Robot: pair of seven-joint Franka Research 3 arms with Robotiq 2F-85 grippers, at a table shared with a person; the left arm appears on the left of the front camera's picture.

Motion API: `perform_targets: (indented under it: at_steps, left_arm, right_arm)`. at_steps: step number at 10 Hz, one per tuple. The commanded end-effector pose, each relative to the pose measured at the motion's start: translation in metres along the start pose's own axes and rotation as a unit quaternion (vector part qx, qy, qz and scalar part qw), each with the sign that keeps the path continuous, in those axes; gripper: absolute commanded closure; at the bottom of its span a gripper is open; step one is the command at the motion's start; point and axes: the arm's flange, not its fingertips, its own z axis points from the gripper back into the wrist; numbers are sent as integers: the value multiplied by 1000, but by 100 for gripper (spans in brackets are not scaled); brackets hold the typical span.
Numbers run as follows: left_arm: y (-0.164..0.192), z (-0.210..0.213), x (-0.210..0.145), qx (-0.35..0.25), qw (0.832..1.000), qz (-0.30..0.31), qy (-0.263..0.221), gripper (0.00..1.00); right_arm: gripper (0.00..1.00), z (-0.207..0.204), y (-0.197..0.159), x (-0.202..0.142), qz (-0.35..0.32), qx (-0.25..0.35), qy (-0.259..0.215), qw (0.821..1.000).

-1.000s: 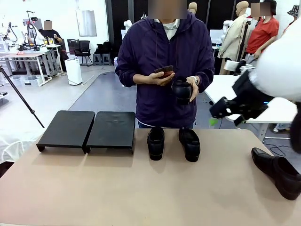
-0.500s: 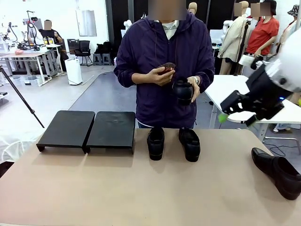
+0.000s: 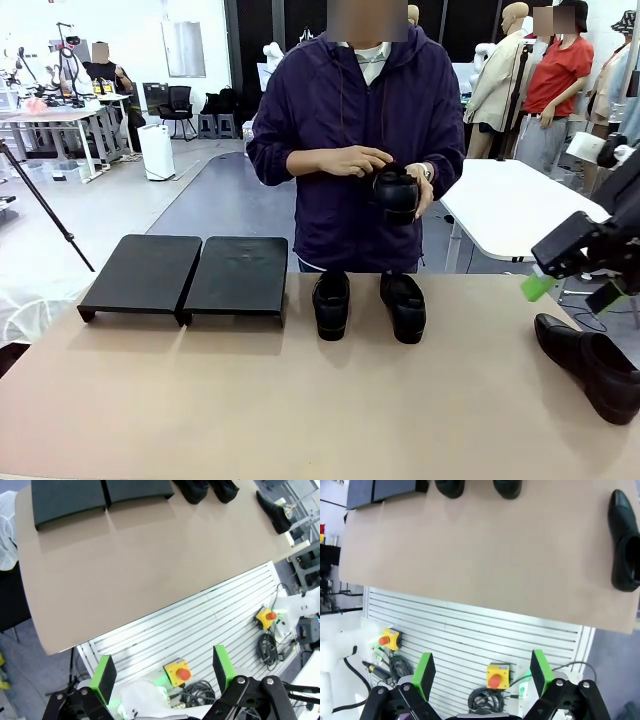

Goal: Organize the shoes by placing them on the stand.
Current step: Pick up one Shoe and place it in the middle of the table.

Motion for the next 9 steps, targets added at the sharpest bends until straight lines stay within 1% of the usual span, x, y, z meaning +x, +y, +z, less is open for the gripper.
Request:
perform_targets:
  at_steps: [1, 5, 7, 9]
  left_arm:
    - [-1, 0, 0, -4, 1000, -4, 0, 0]
    - [-1, 0, 0, -4, 1000, -4, 0, 0]
    - [-1, 0, 0, -4, 1000, -4, 0, 0]
    - [-1, 0, 0, -4, 1000, -4, 0, 0]
  right_arm:
    - [0, -8, -5, 5, 0, 1, 1, 1000]
    - [0, -24, 5, 27, 21, 9, 11, 1000]
    - [0, -38, 8, 46, 27, 7, 15, 999]
    - [0, -43, 7, 49, 23, 6, 27, 999]
